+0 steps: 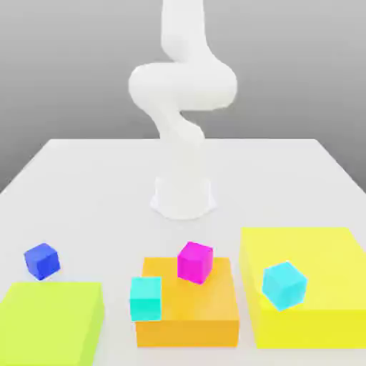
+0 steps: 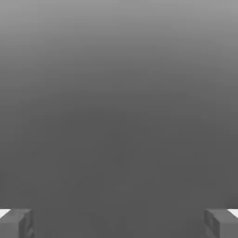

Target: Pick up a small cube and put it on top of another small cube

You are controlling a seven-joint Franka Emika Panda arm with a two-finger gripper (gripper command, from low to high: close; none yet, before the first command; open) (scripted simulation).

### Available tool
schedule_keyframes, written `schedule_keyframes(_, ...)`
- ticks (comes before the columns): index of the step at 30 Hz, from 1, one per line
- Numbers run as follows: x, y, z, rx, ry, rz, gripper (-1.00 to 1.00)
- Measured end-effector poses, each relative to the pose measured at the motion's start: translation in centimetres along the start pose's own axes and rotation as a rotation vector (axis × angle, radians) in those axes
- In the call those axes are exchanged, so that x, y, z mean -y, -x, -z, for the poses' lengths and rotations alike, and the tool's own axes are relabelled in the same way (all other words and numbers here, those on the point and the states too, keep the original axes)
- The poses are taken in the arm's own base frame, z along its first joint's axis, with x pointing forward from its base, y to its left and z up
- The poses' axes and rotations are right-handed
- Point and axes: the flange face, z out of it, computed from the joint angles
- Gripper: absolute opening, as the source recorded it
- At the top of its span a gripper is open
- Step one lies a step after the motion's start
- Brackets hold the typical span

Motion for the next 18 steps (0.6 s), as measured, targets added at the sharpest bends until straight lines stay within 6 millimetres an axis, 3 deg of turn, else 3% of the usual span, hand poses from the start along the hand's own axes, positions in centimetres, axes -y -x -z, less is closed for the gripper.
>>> schedule_keyframes(4,-6.6,-2.7,-9.1,0.073,0.111,-0.103,0.0)
schedule_keyframes(9,-16.6,-3.6,-18.1,0.148,0.25,-0.236,0.0)
schedule_keyframes(14,-28.1,-1.9,-24.3,0.209,0.397,-0.373,0.0)
schedule_keyframes(18,-38.3,1.0,-26.6,0.243,0.527,-0.501,0.0)
